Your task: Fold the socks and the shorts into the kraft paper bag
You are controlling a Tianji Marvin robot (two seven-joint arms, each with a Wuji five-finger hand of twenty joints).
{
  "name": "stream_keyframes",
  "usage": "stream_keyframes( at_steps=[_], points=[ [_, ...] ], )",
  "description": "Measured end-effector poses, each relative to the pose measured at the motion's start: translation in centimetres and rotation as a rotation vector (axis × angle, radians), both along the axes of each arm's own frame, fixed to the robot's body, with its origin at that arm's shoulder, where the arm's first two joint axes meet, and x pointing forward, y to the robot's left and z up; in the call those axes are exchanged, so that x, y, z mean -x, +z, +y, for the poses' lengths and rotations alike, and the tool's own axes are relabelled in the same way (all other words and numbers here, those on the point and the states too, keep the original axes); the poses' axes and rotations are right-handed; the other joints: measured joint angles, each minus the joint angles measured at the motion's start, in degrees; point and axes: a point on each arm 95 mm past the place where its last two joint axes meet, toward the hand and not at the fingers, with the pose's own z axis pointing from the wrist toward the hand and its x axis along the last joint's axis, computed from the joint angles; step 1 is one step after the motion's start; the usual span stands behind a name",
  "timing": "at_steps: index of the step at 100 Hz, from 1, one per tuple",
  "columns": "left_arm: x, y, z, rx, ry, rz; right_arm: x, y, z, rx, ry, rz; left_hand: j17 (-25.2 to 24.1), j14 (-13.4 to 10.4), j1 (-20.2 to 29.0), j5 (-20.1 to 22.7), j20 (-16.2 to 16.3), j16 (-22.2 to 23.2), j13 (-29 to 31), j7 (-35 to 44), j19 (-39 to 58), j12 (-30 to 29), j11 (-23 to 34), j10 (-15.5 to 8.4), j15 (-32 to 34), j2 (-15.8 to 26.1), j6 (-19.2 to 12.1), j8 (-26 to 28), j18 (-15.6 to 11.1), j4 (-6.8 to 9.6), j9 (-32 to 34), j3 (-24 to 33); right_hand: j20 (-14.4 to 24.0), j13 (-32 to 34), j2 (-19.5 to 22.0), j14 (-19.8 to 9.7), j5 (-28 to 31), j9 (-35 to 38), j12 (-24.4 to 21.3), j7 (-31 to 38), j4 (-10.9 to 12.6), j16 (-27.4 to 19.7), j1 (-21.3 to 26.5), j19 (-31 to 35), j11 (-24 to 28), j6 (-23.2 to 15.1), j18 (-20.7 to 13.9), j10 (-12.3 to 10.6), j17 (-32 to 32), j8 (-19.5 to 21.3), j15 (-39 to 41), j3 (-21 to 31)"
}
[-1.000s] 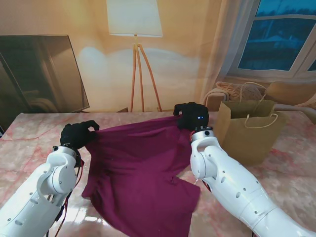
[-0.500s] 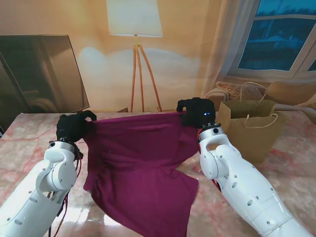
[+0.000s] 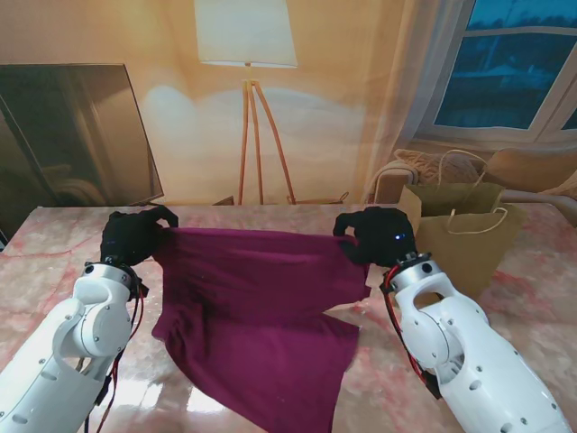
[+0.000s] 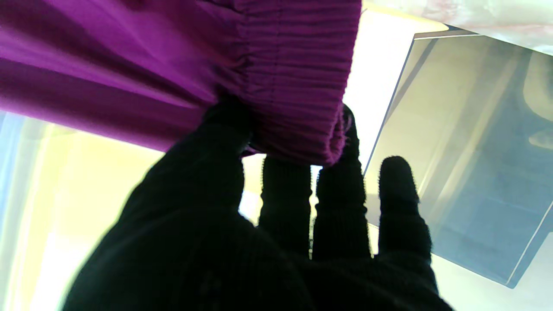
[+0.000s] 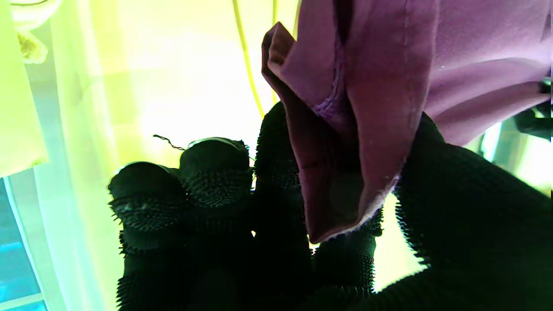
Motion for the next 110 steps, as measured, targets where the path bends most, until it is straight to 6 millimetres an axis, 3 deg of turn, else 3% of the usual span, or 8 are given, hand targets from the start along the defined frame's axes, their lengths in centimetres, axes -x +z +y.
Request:
stream_keyframes(
  at_steps=[29,66,110],
  points=[
    [2.3,-1.2,1.4,-0.008,-0.006,0.009,3.7,-2.8,-0.3,0.02,0.109,0.06,-1.85,0.0,-1.35,2.85,0.73,-0.53,-2.45,-2.46,-4.03,3.66,-4.37,-0.66,-2.96,-1.18,-2.37,-0.24,0.37,-0.03,-0.76,0.1,0.11,0.0,0.05,0.0,0.01,0.0,0.02,-0.64,0.0,0.44,0.0,0.01,0.0,0.42,0.07,0.01,0.71,0.0,0.68,0.64],
    [5.4,-4.3,2.8,-0.013,-0.021,0.049,7.8,-7.7,0.4,0.021,0.253,0.17,-2.82,-0.1,-2.21,4.25,0.74,-1.13,-3.08,-2.48,-6.31,6.74,-6.28,-0.64,-3.74,-2.48,-2.48,-1.75,0.79,-0.03,-0.76,1.78,0.11,0.0,0.06,0.0,0.0,0.0,0.02,-0.67,0.0,0.44,0.0,0.01,0.0,1.85,0.07,0.01,0.72,0.0,0.69,1.44],
    [9.4,-7.1,4.0,-0.043,-0.03,0.109,11.9,-9.9,1.8,0.034,0.389,0.288,-4.26,-0.7,-2.23,4.25,0.74,-1.79,-5.35,-2.48,-9.45,6.08,-7.31,-0.29,-6.71,-2.48,-2.19,-2.63,0.79,-0.37,-3.01,2.52,0.16,0.0,0.06,0.0,0.01,0.0,0.03,-0.67,0.0,0.44,0.01,0.01,0.0,3.29,0.07,0.01,0.73,0.03,0.69,2.21]
  ],
)
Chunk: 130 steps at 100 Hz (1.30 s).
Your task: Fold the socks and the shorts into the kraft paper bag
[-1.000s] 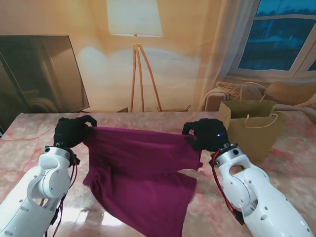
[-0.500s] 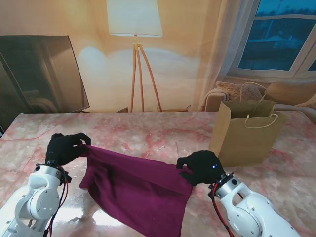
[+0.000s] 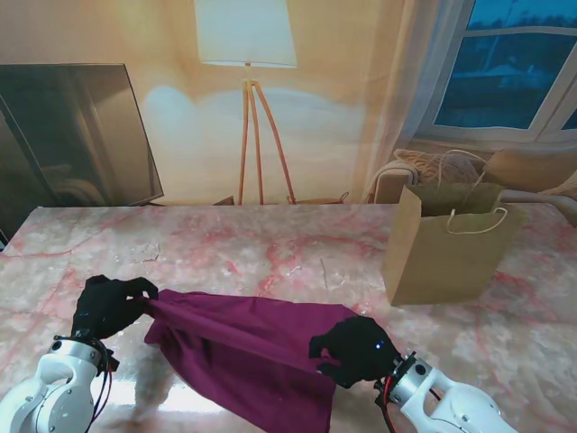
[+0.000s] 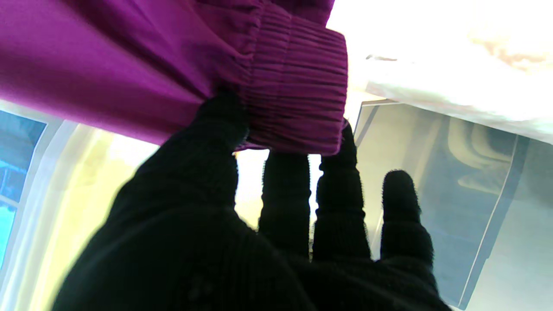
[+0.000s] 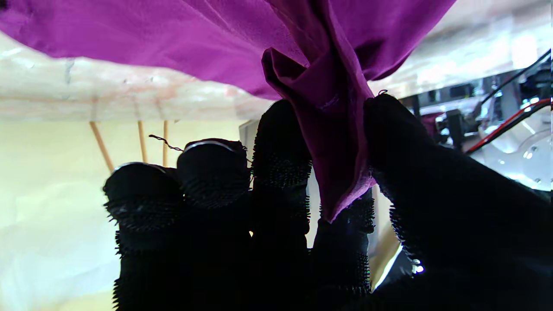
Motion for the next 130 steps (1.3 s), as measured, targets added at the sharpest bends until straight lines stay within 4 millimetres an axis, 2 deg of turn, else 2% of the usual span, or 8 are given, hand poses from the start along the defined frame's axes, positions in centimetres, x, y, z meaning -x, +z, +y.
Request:
stream_keyframes(
  at_steps=[39,55,61,65,81,103,110,130],
  points=[
    [2.5,-2.4,0.9,-0.012,-0.023,0.102,1.4,-2.5,0.7,0.038,0.056,0.107,-1.5,-0.61,-1.31,0.05,0.0,-3.88,-3.79,-0.49,-4.02,-13.67,0.35,0.01,-5.42,-0.54,3.99,-8.28,0.0,0.0,-8.94,3.27,0.01,0.0,0.2,0.02,0.01,-0.03,-1.55,0.0,0.0,-1.15,0.01,-0.03,-1.5,0.04,0.0,0.0,-0.9,0.88,-3.13,-0.02],
    [3.7,-2.7,1.4,-0.034,-0.052,0.174,2.2,-3.5,0.4,0.066,0.078,0.183,-2.75,-0.92,-7.64,0.37,-0.59,-5.47,-4.96,-2.97,-6.18,-23.03,1.31,0.32,-7.71,-5.14,6.71,-12.04,0.02,0.0,-12.59,9.16,-1.29,-2.82,6.86,0.91,-0.6,-2.5,-6.8,-3.14,0.44,-6.57,-9.88,-3.38,-8.08,1.46,0.0,0.0,-4.86,0.07,-12.57,-4.47],
    [4.1,-2.5,1.5,-0.037,-0.053,0.173,2.5,-3.6,0.2,0.059,0.083,0.187,-2.79,-0.92,-9.67,0.16,-0.59,-5.51,-4.97,-2.98,-6.25,-23.53,1.31,0.32,-7.84,-6.43,7.26,-12.44,0.02,0.0,-12.91,9.59,-1.66,-5.43,12.45,1.46,-0.46,-5.3,-9.43,-10.4,8.07,-8.3,-15.87,-5.46,-11.27,3.28,-0.1,0.03,-7.29,6.8,-17.42,-7.96],
    [4.4,-2.2,1.7,-0.04,-0.052,0.172,2.6,-3.6,0.1,0.049,0.085,0.181,-2.88,-0.92,-11.31,-0.04,-0.6,-5.62,-6.58,-3.21,-6.83,-23.55,1.22,0.32,-8.56,-7.34,7.83,-12.44,0.02,0.0,-12.98,9.57,-1.67,-6.24,14.65,1.57,-0.03,-5.94,-10.94,-12.48,9.78,-9.09,-18.03,-6.22,-12.43,3.79,-0.13,0.59,-8.38,9.35,-19.69,-10.63],
    [5.2,-1.2,2.0,-0.052,-0.066,0.171,2.9,-3.2,-0.7,0.031,0.084,0.173,-4.03,-0.92,-18.96,0.92,-0.76,-6.58,-7.47,-6.67,-9.91,-24.38,-0.07,0.37,-10.62,-7.9,11.21,-12.26,0.58,0.0,-15.44,9.67,-3.74,-11.23,21.22,1.57,-0.36,-9.23,-16.58,-15.27,10.18,-14.34,-21.58,-13.69,-18.9,4.45,-0.25,1.33,-14.51,10.25,-28.98,-20.46],
    [5.4,-0.4,1.9,0.009,-0.064,0.159,2.9,-2.7,-0.7,0.002,0.062,0.132,-4.22,-0.92,-23.55,0.92,-0.77,-6.79,-8.62,-9.55,-13.32,-25.27,-1.23,0.41,-12.3,1.51,13.39,-12.21,0.61,0.68,-16.47,2.37,-10.85,-14.07,23.1,1.53,-0.43,-11.06,-18.75,-16.62,12.72,-20.53,-20.17,-20.82,-22.51,4.45,-1.57,1.33,-17.94,10.26,-36.79,-22.5],
    [5.3,-0.2,1.8,0.01,-0.053,0.158,2.5,-2.9,-0.6,0.009,0.038,0.149,-4.22,-0.91,-23.34,0.76,-0.75,-6.88,-8.62,-11.0,-13.4,-25.82,-1.48,0.78,-12.38,3.62,13.52,-12.2,0.61,1.21,-16.47,0.62,-12.39,-14.13,23.76,1.45,-1.56,-11.79,-18.79,-16.7,12.72,-21.26,-18.38,-21.6,-23.02,4.47,-1.62,1.35,-17.94,10.26,-37.37,-19.17],
    [4.1,-0.6,1.6,-0.015,0.083,0.24,0.7,-3.8,-0.2,0.026,-0.023,0.183,-2.8,0.84,-22.53,-15.23,0.62,-9.78,-14.0,-38.39,-13.26,-29.62,-5.13,3.28,-15.77,4.32,28.31,-29.38,0.28,1.89,-26.83,3.01,-15.04,-15.44,23.58,0.93,-2.48,-12.7,-18.81,-15.82,12.66,-21.96,-15.68,-22.07,-23.28,4.36,-1.92,1.38,-18.66,5.75,-38.0,-12.57]
  ],
)
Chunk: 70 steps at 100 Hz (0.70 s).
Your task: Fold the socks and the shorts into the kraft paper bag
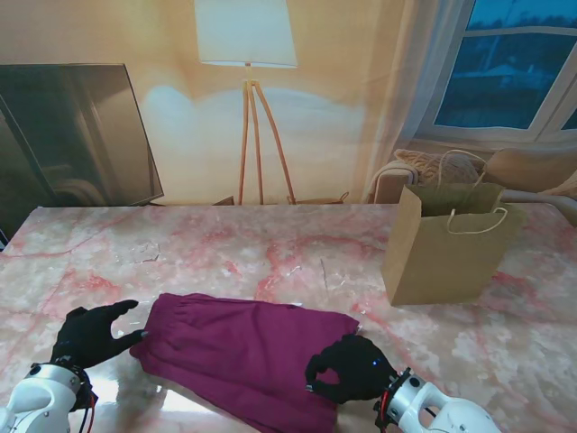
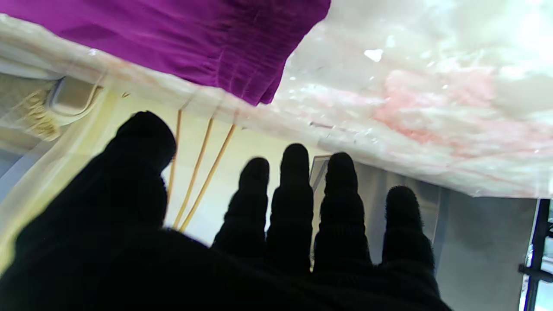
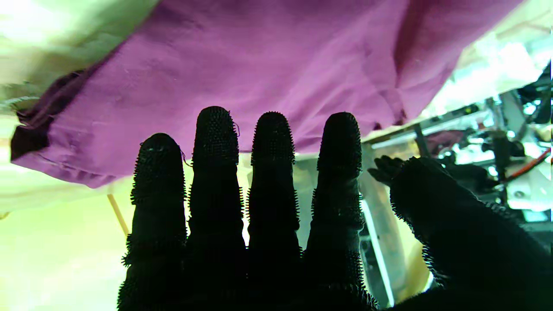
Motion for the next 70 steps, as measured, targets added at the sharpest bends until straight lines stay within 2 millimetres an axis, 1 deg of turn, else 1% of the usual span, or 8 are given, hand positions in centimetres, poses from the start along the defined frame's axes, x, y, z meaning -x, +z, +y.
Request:
stream_keyframes(
  at_steps=[11,16,23,27,36,52,58,70],
  points=[
    [-1.3,-0.2,-0.8,-0.033,-0.003,0.028,-1.1,-0.8,0.1,0.019,-0.029,0.031,-2.3,0.08,0.66,-5.01,0.01,-0.76,-7.82,-5.09,-0.78,-0.48,-1.12,1.43,-1.97,-0.96,5.54,-3.51,-3.75,0.0,-6.56,0.21,-0.03,0.0,0.0,0.0,-0.79,-0.22,0.0,0.58,0.0,0.0,0.0,-0.01,0.0,0.0,-0.04,0.0,-0.73,-0.05,-0.01,0.0],
    [-2.0,-0.4,-1.1,-0.048,0.006,0.036,-1.5,-1.1,0.1,0.024,-0.037,0.039,-3.03,0.21,0.66,-6.39,0.01,-0.92,-11.84,-5.95,-3.95,-0.42,-1.39,2.39,-2.64,-0.93,6.47,-4.1,-5.41,0.0,-9.41,-2.1,-0.03,0.0,0.0,0.0,-0.79,-0.24,0.0,0.67,0.0,0.0,0.0,-0.01,-0.01,0.0,-0.05,0.0,-1.25,-0.05,-0.01,0.0],
    [-3.0,-0.7,-1.2,-0.026,0.042,0.072,-2.0,-1.5,0.1,0.033,-0.045,0.046,-4.13,0.73,0.85,-7.3,-0.58,-0.96,-15.15,-6.56,-8.45,-0.74,-2.05,3.07,-3.5,-0.72,7.28,-4.1,-6.27,0.0,-12.45,-5.06,-0.03,0.0,0.0,-0.01,-0.79,-0.24,0.0,0.73,0.0,0.0,0.0,-0.02,-0.01,0.0,-0.13,0.0,-1.4,-0.55,-0.01,-0.02],
    [-3.6,-0.9,-1.3,0.009,0.065,0.085,-2.2,-1.7,0.1,0.035,-0.05,0.05,-4.19,0.85,1.4,-7.9,0.16,-0.96,-15.63,-6.89,-10.34,-0.68,-2.14,3.48,-3.6,-0.59,7.51,-4.1,-6.31,0.0,-13.75,-6.51,-0.03,0.0,0.0,-0.01,-0.79,-0.24,0.0,0.74,0.0,0.0,0.0,-0.02,-0.01,0.0,-0.14,0.0,-1.43,-0.55,-0.01,-0.04],
    [-5.0,-1.8,-1.4,0.015,0.076,0.078,-2.6,-2.1,0.1,0.033,-0.063,0.062,-4.34,0.86,1.4,-8.55,1.46,-0.96,-16.91,-7.18,-12.02,-0.07,-2.85,3.54,-4.23,-0.66,6.95,-3.61,-6.4,0.01,-17.36,-6.97,-0.03,0.0,0.0,-0.01,-0.79,-0.25,0.0,0.8,0.0,0.0,0.0,-0.02,0.03,0.0,-0.14,0.0,-1.65,-0.56,-0.01,-0.05],
    [-6.5,-2.5,-1.5,0.003,0.078,0.134,-3.1,-2.8,0.4,0.029,-0.077,0.083,-4.58,0.87,2.15,-11.95,2.84,-0.96,-19.21,-7.33,-14.45,-0.08,-4.8,3.54,-4.38,-1.03,2.72,-2.73,-6.83,0.01,-23.67,-7.6,-0.03,0.0,0.0,-0.01,-0.79,-0.26,0.0,1.45,0.0,0.0,0.0,-0.03,0.39,-0.03,-0.14,0.01,-2.05,-0.56,-0.01,-0.11],
    [-7.1,-2.8,-1.7,0.021,0.08,0.151,-3.5,-2.9,0.5,0.032,-0.082,0.085,-4.94,0.87,2.82,-11.97,3.01,-0.96,-19.21,-7.33,-14.93,-0.08,-4.86,3.55,-4.39,-1.97,0.43,-2.27,-6.94,0.01,-24.05,-7.62,-0.03,0.58,0.0,-1.4,-0.79,-0.26,0.0,1.47,0.0,0.85,0.0,-0.02,0.6,-0.04,-0.14,0.01,-2.07,-0.56,1.59,-0.12],
    [-8.2,-3.5,-1.7,0.031,0.074,0.184,-4.3,-3.0,0.5,0.029,-0.097,0.092,-5.08,0.87,2.82,-11.97,3.51,-0.96,-19.24,-7.33,-16.29,-0.09,-5.04,3.55,-4.98,-1.97,0.35,-1.6,-6.95,0.01,-24.76,-7.62,-0.03,0.82,0.02,-3.14,-0.79,-0.26,0.0,1.47,0.0,1.91,0.0,-0.02,1.05,-0.04,-0.14,0.01,-2.13,-0.56,2.93,-0.14]
  ],
)
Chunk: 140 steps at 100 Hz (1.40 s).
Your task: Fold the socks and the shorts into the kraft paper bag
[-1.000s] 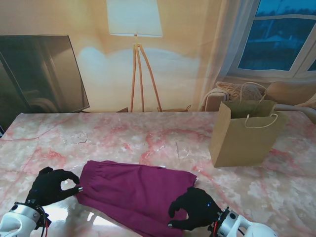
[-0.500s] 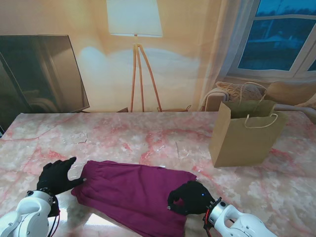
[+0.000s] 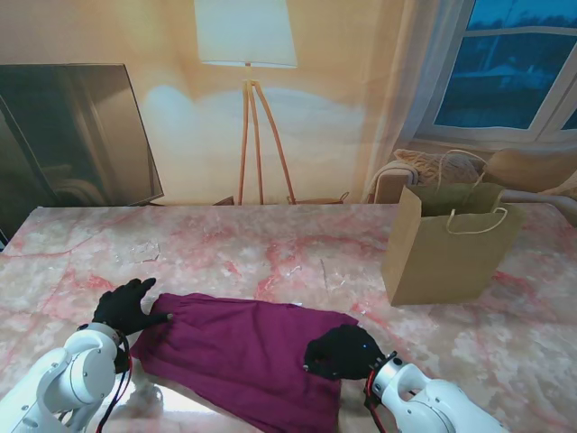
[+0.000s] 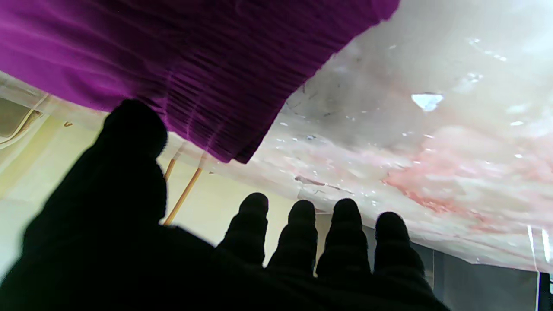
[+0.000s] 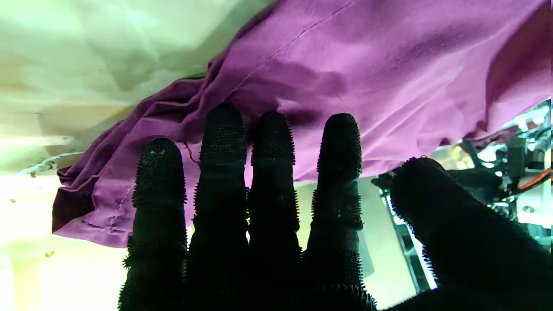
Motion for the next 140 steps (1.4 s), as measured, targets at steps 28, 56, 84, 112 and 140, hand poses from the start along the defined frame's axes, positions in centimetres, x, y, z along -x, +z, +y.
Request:
stream_keyframes(
  at_steps=[28,56,84,112,140],
  points=[
    [-2.0,-1.6,0.0,0.026,0.02,0.01,-1.4,-0.5,0.0,-0.024,-0.039,0.032,0.36,0.0,0.57,0.05,0.73,0.45,0.0,0.0,-2.98,-0.35,-0.75,0.01,-0.02,-5.91,-0.57,0.2,0.06,0.0,-0.36,6.65,0.0,0.26,0.13,-3.33,0.12,0.0,0.65,0.07,-0.01,3.97,0.0,0.78,1.22,-0.01,-0.06,-0.81,-0.59,0.0,6.54,-0.81],
    [-2.7,-1.6,-0.8,0.041,-0.032,0.103,-2.4,-0.4,-0.1,-0.01,-0.045,0.033,1.4,-0.02,0.79,12.23,-6.42,0.46,-1.98,11.48,-5.92,-1.05,-1.89,0.01,-1.61,-6.29,-5.21,11.49,0.05,0.0,-0.36,12.57,0.0,0.24,1.3,-3.79,0.12,-0.09,0.71,0.08,-0.01,3.97,0.0,1.18,1.31,0.0,-0.07,-0.9,-0.66,0.0,6.55,-1.58],
    [-3.0,-1.4,-1.0,0.019,-0.047,0.059,-3.2,-0.4,-0.2,-0.008,-0.055,0.036,0.75,-0.07,10.6,19.02,-1.47,-0.22,9.86,54.03,-3.0,-1.37,0.27,-1.82,0.63,-8.91,-19.29,44.49,0.1,-0.76,18.35,10.57,0.0,0.18,1.58,-4.54,0.12,-0.22,0.74,0.08,-0.01,3.97,0.0,1.18,1.31,-0.01,-0.08,-1.37,-1.79,0.0,6.57,-1.6],
    [-2.7,0.0,-0.7,0.17,-0.005,0.026,-3.3,-0.2,-0.4,-0.006,-0.074,0.052,10.05,-3.66,11.65,19.64,1.92,-1.64,38.43,56.8,17.2,3.69,10.04,-3.96,11.42,-8.97,-18.27,51.06,4.6,-0.77,54.0,11.68,-0.09,-2.88,1.68,-4.83,-0.15,-3.39,0.7,0.06,-0.01,3.09,0.0,-4.64,-0.87,0.07,-0.88,-1.4,-6.22,0.0,6.38,-1.61],
    [-0.6,-0.2,-0.4,0.246,0.026,-0.008,-3.4,0.1,0.1,0.027,-0.073,0.055,17.25,-0.3,11.52,18.64,-0.6,4.9,49.1,59.42,39.03,14.67,20.36,-4.82,28.44,-9.87,-16.68,52.8,8.49,-0.77,59.02,14.81,-1.75,-3.4,2.28,-4.95,-0.32,-3.72,0.68,-0.8,-0.01,2.45,0.0,-8.21,-1.02,0.09,-3.31,-1.4,-6.32,0.6,5.44,-1.64]
  ],
)
